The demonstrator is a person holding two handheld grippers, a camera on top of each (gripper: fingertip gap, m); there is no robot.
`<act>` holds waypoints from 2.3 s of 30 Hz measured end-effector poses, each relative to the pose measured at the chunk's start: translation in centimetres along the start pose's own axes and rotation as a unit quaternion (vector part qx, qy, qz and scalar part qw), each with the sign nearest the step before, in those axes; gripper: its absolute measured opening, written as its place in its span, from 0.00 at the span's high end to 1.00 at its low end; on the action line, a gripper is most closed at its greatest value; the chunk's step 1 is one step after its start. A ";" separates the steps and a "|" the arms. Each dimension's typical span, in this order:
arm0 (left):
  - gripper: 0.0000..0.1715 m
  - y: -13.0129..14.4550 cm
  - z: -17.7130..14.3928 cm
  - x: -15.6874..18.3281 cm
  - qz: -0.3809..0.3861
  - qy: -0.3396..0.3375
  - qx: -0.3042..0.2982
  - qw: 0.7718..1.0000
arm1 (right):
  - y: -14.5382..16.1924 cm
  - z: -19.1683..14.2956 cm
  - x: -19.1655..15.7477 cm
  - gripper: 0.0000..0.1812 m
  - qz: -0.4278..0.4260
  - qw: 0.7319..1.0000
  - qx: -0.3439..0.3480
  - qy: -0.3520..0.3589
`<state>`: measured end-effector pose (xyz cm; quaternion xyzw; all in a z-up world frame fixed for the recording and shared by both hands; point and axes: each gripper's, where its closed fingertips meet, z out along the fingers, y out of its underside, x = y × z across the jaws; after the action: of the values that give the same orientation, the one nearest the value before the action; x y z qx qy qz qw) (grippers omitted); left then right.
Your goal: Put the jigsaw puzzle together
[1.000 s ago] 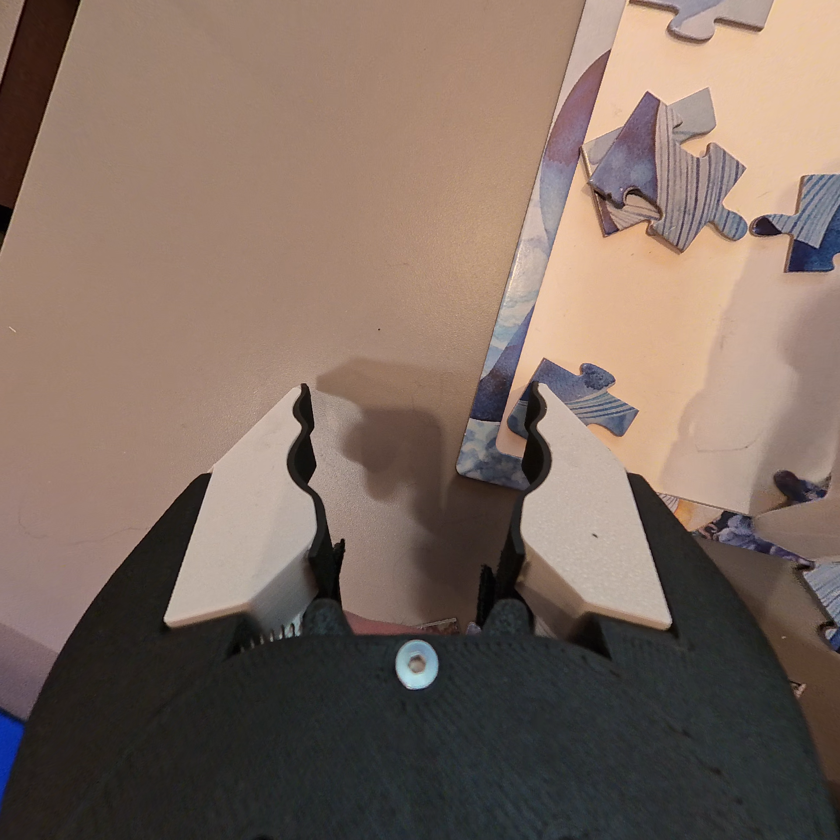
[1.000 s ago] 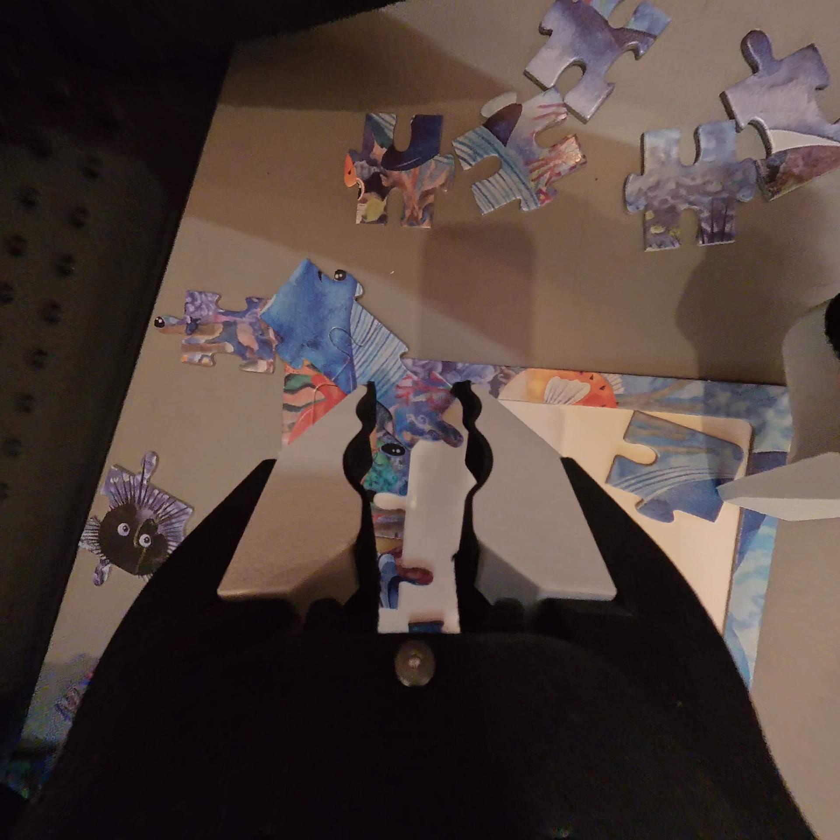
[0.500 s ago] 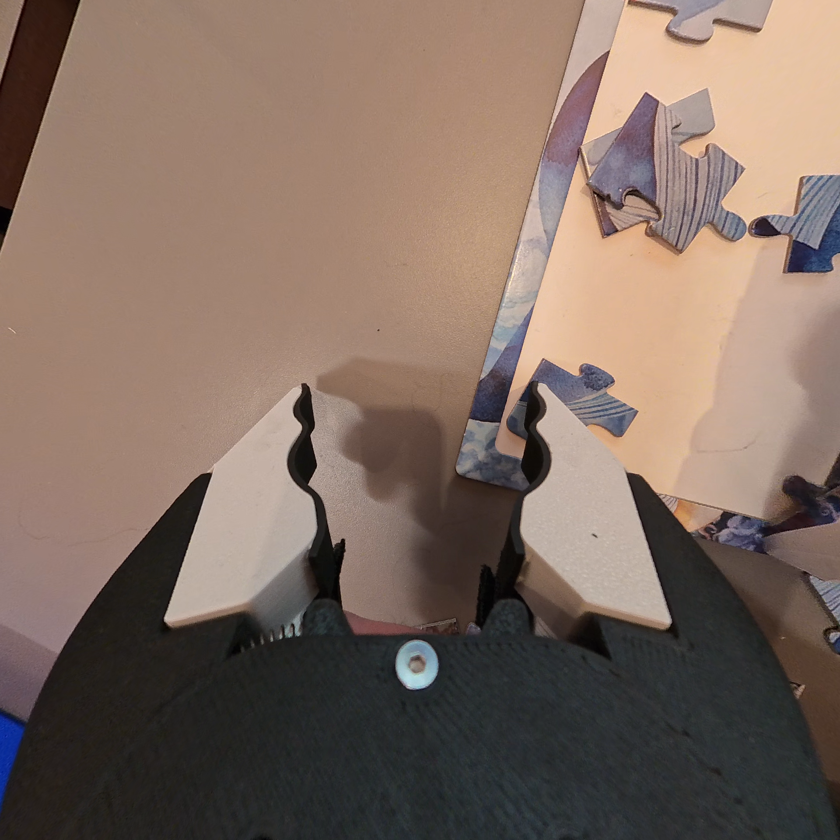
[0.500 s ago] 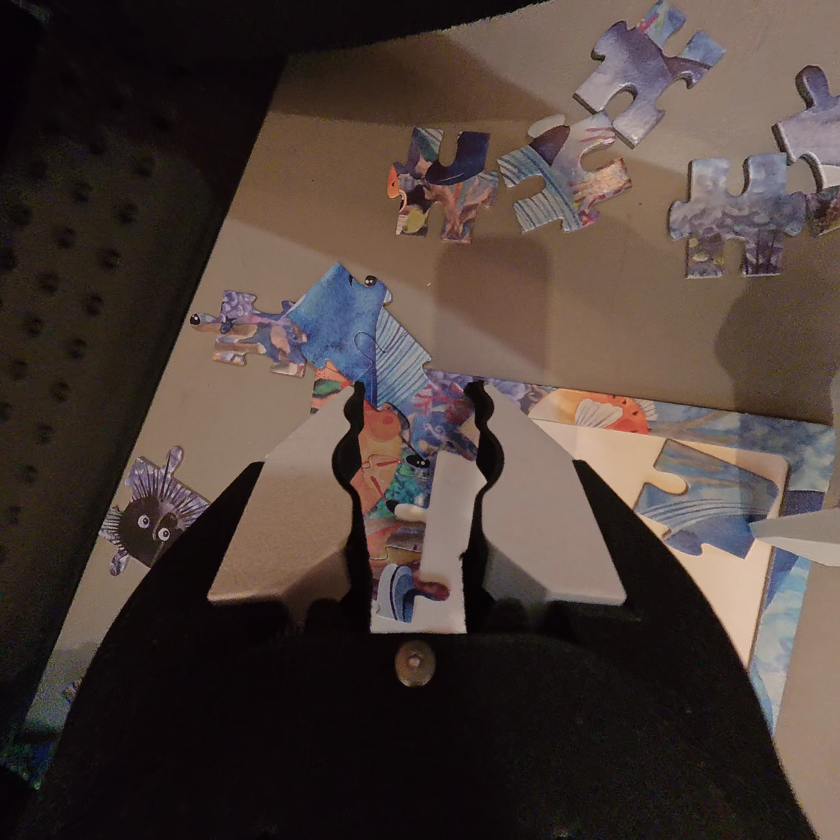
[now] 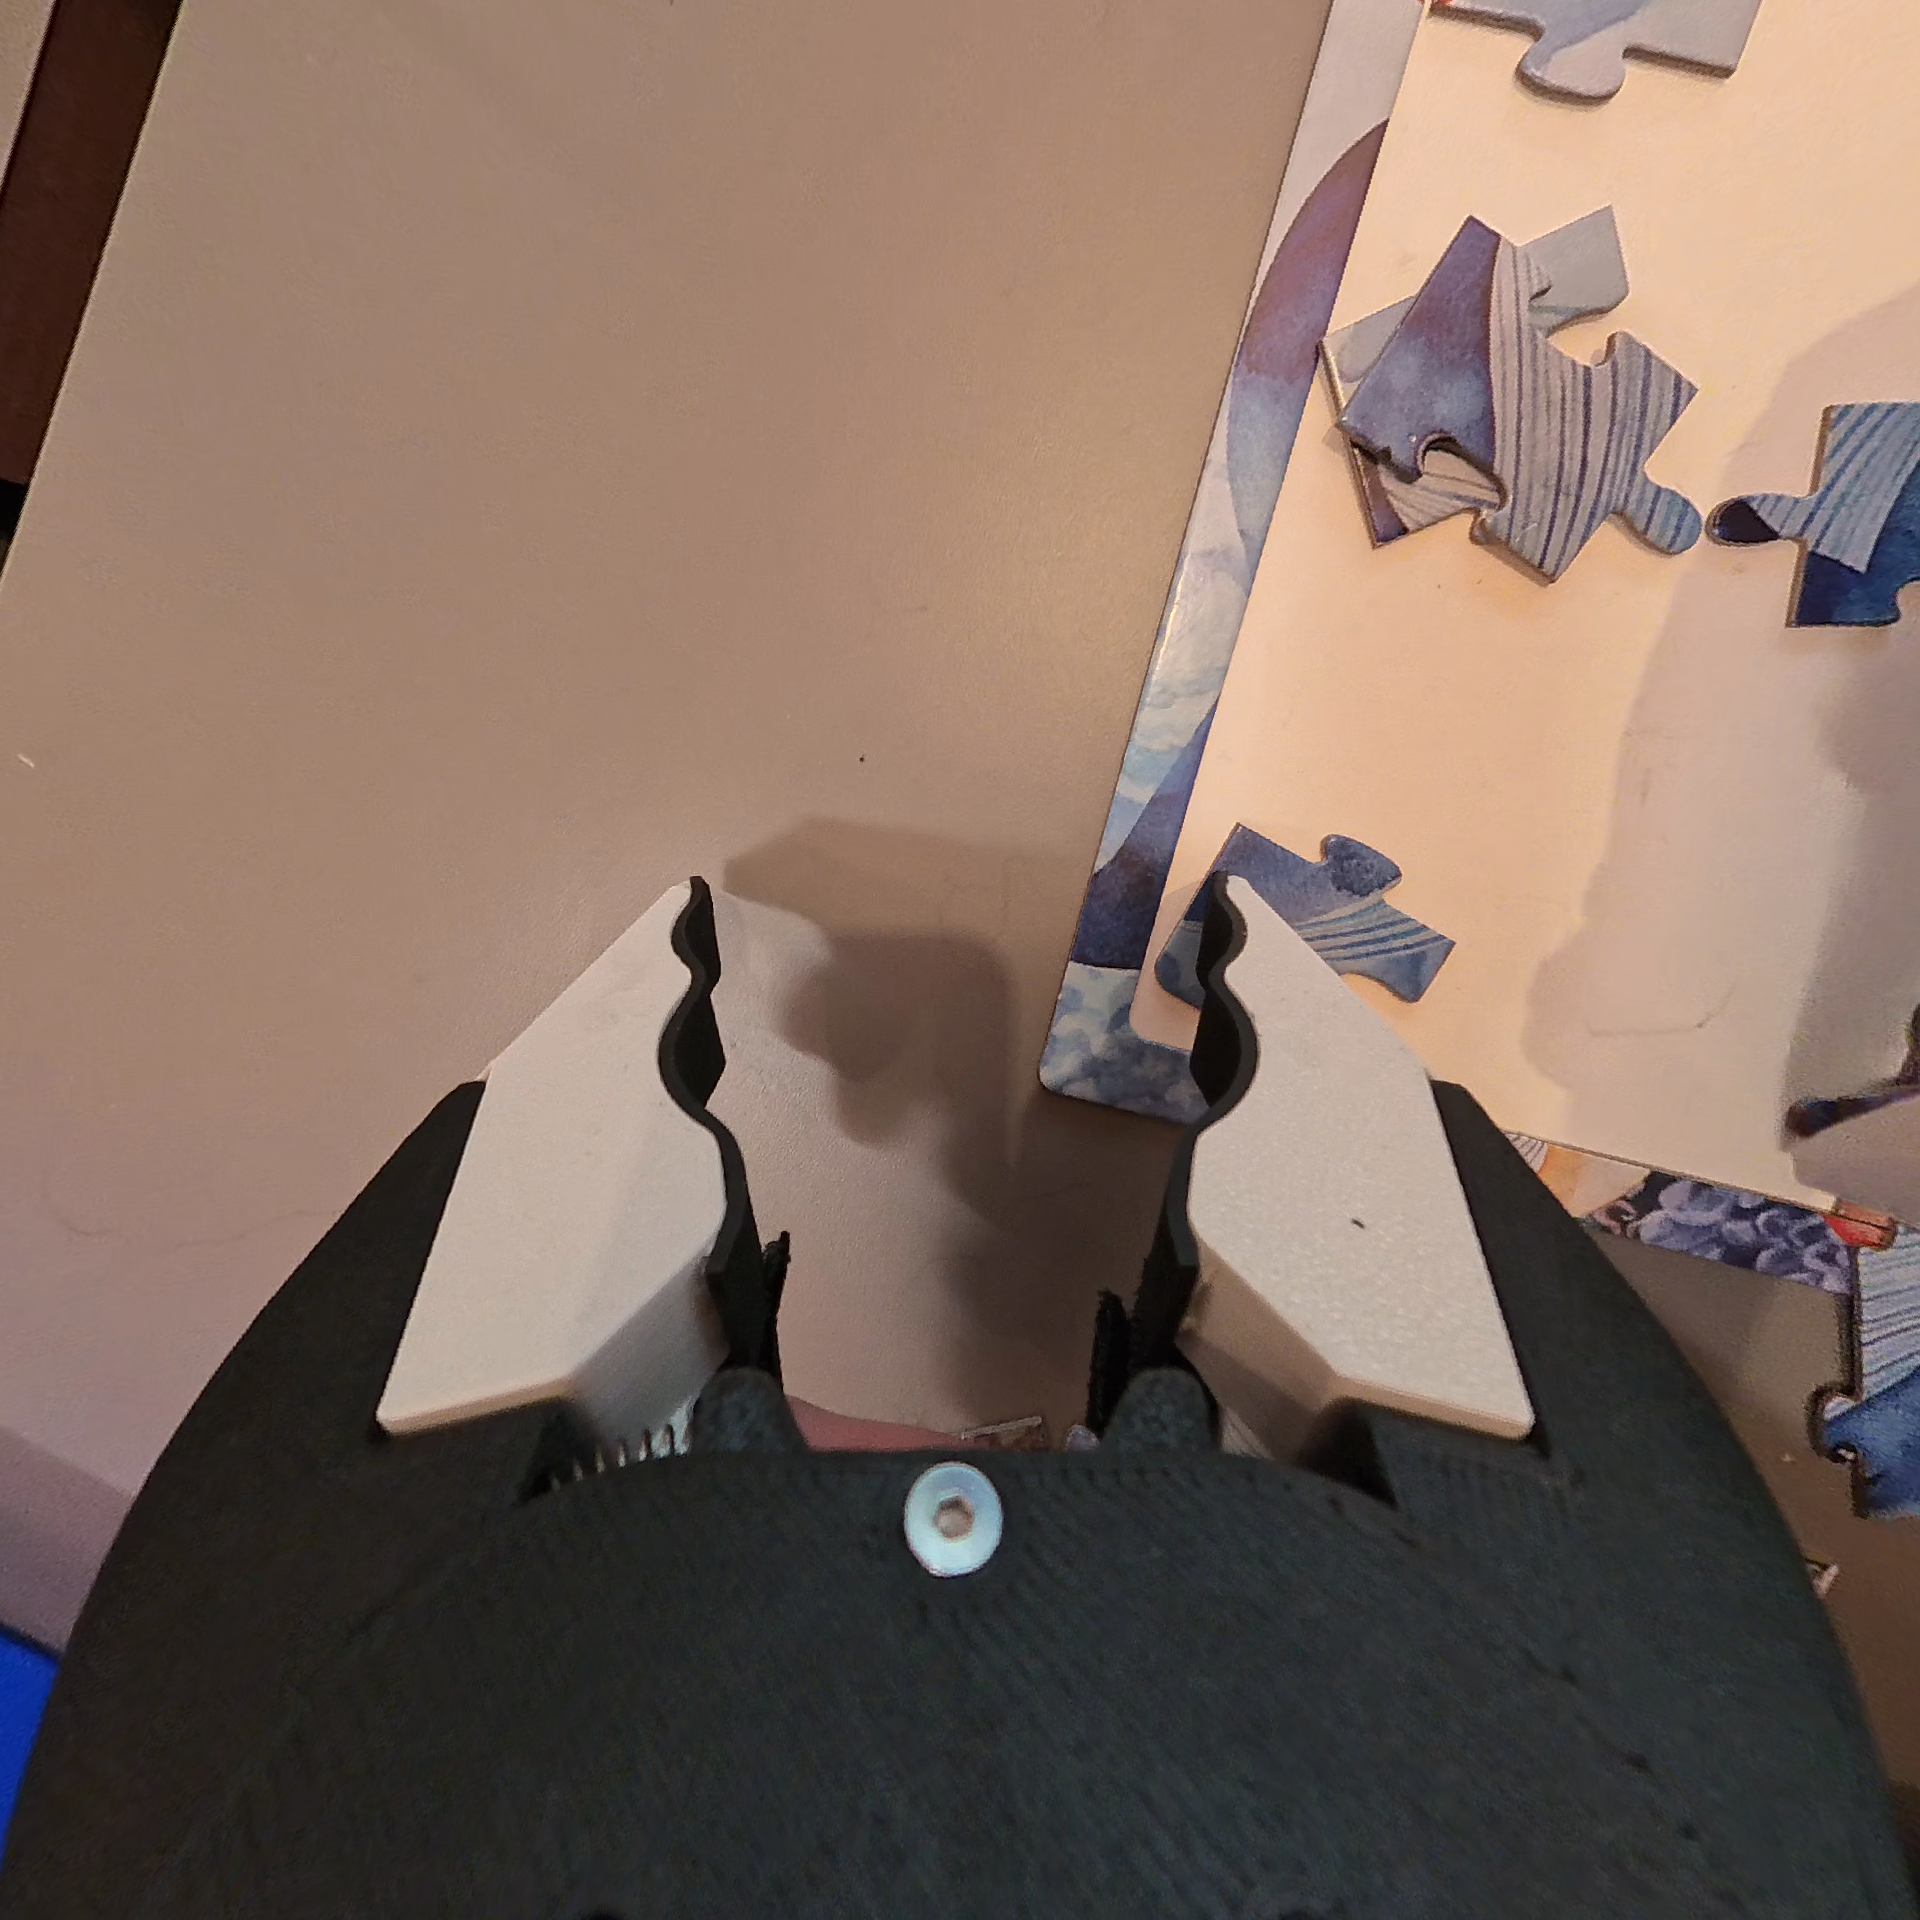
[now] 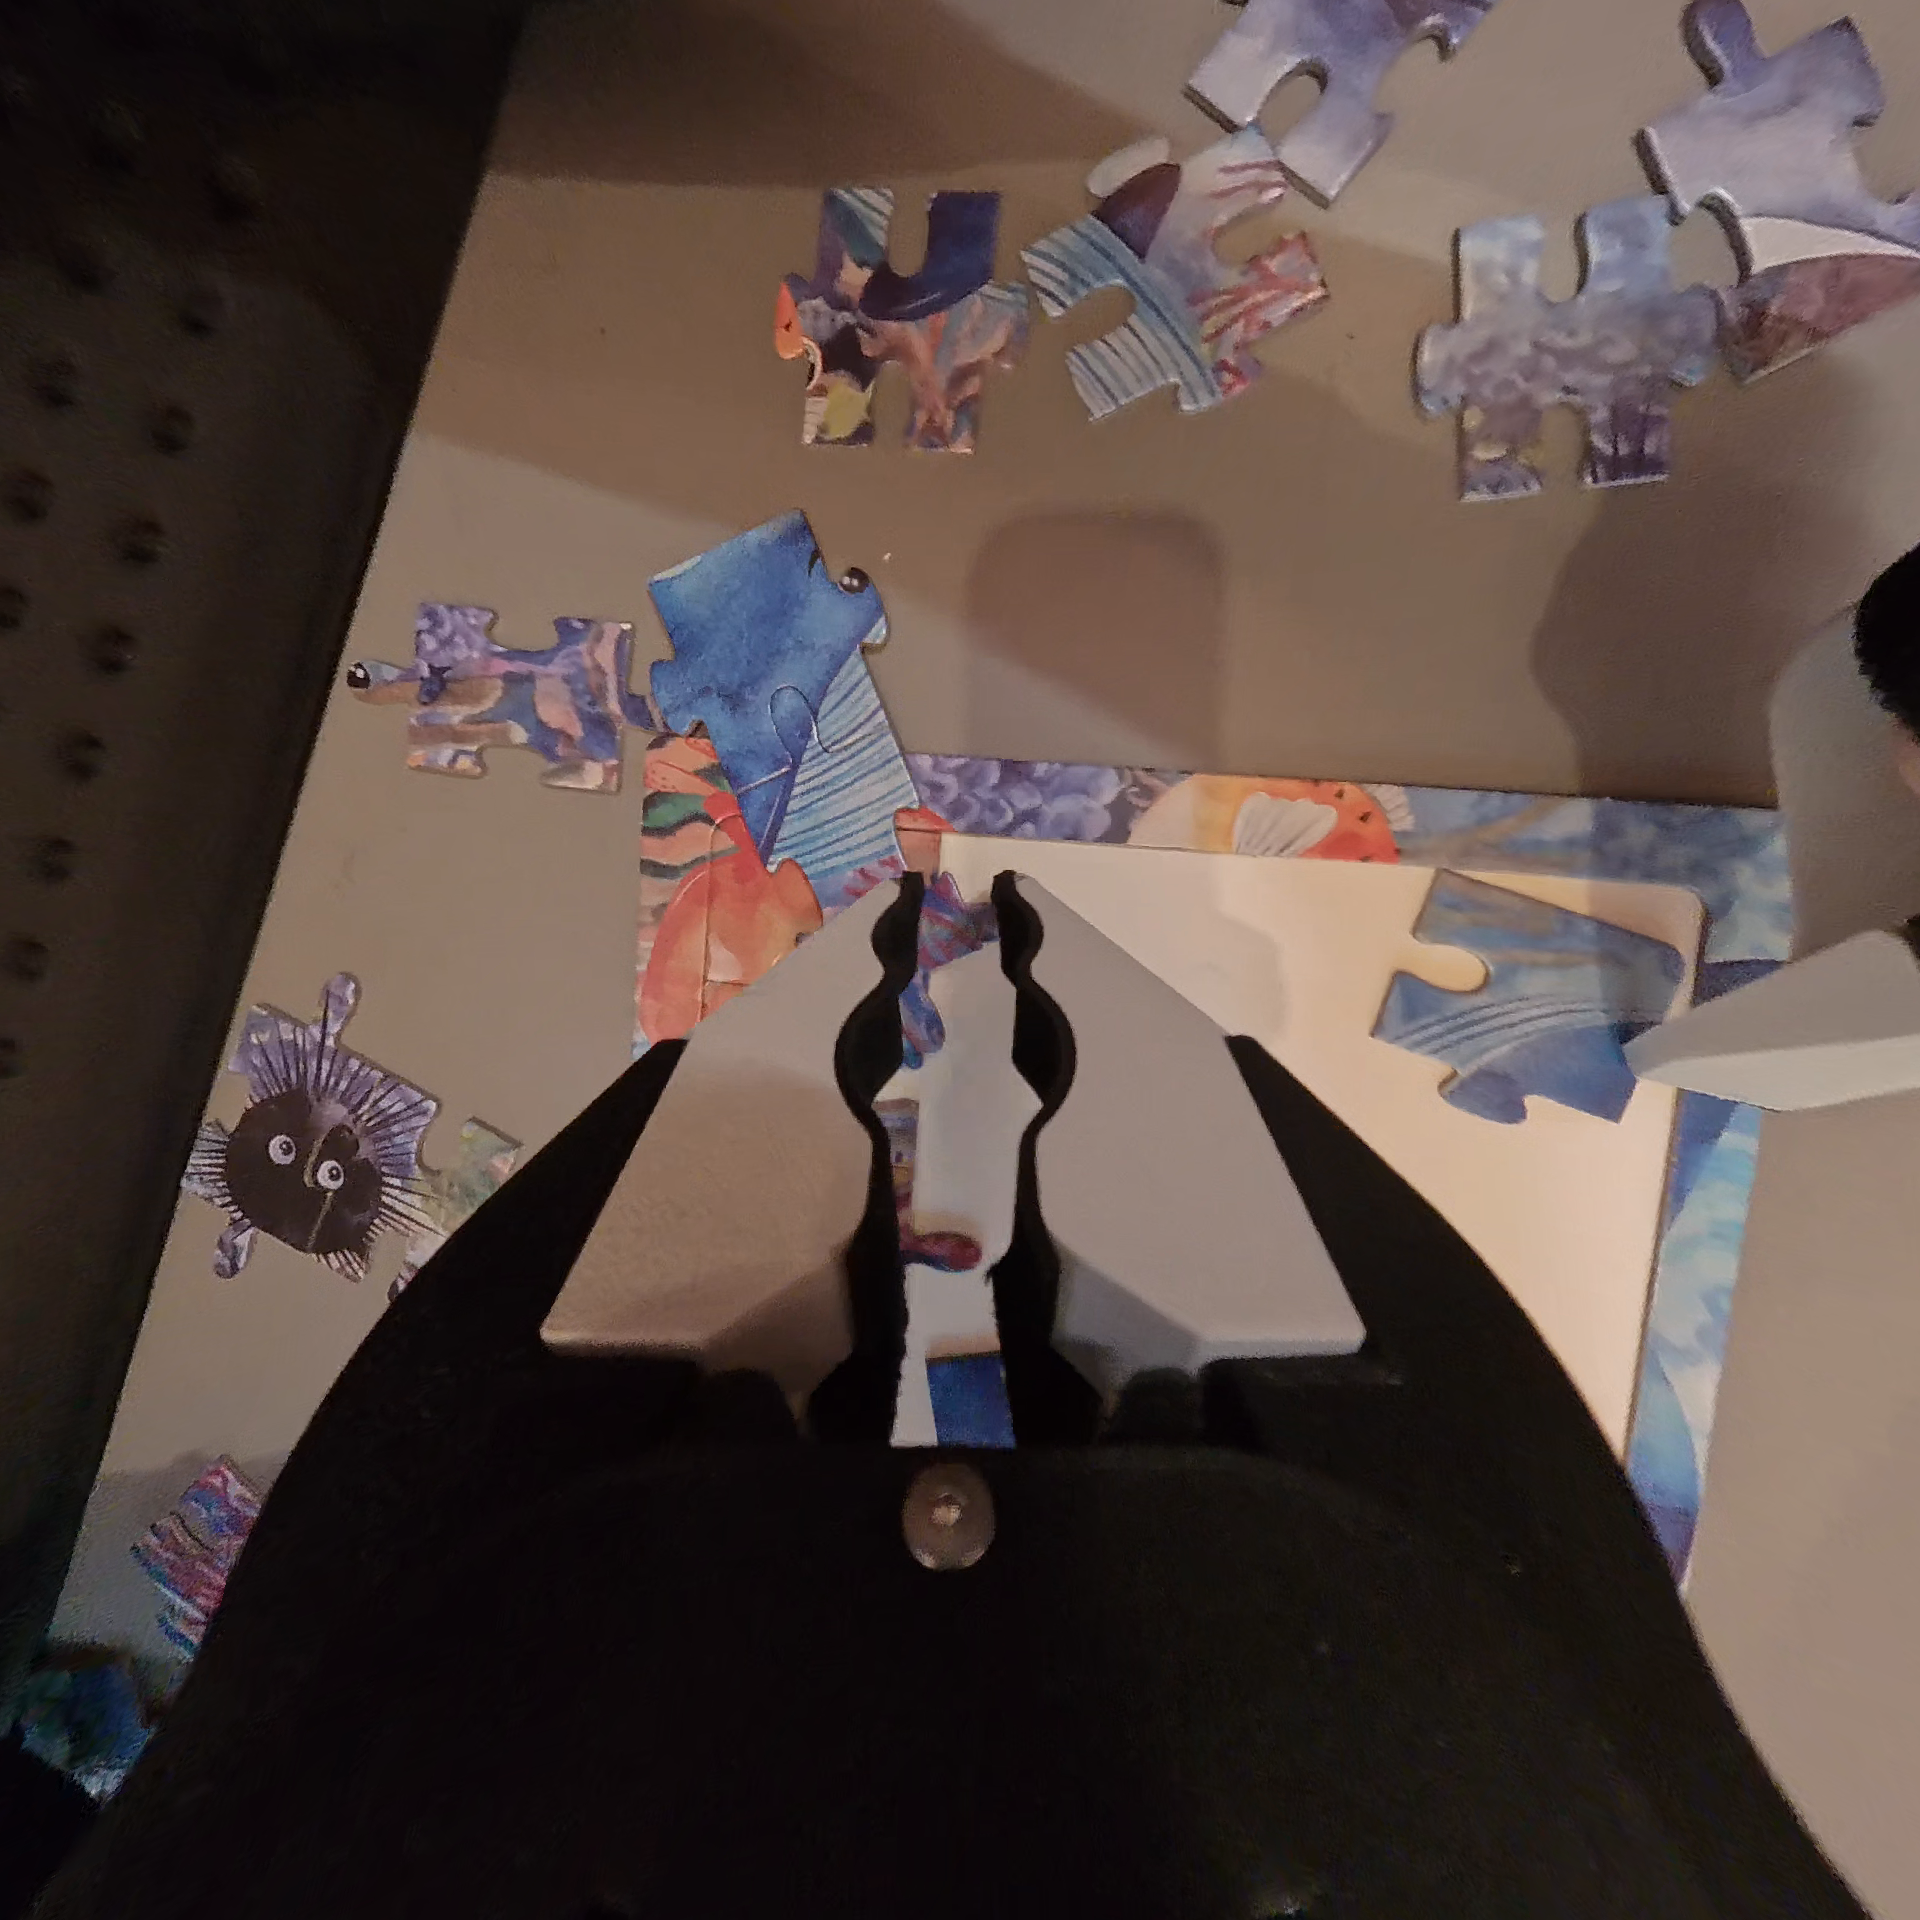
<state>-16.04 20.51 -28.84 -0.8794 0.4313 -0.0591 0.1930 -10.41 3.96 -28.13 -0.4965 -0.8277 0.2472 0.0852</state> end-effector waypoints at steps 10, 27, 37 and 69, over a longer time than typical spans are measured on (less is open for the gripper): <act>0.47 0.0 0.0 0.0 0.002 -0.001 0.000 1.000 | -0.5 0.7 -0.8 0.95 -0.011 1.000 0.002 -0.018; 0.49 -0.1 0.0 0.2 0.004 0.002 -0.001 1.000 | 1.7 -0.9 1.9 0.97 0.021 0.998 -0.026 0.045; 0.49 -0.1 0.0 0.2 0.004 0.004 -0.002 1.000 | 1.9 -1.0 2.2 0.97 0.028 0.998 -0.031 0.050; 0.50 -0.2 0.1 0.3 0.008 0.006 -0.001 1.000 | 1.5 -0.6 0.7 0.72 0.035 0.999 -0.016 0.007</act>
<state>-15.69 20.38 -28.89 -0.8758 0.4392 -0.0626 0.1903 -9.38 5.27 -28.42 -0.5283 -0.8130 0.2333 0.0738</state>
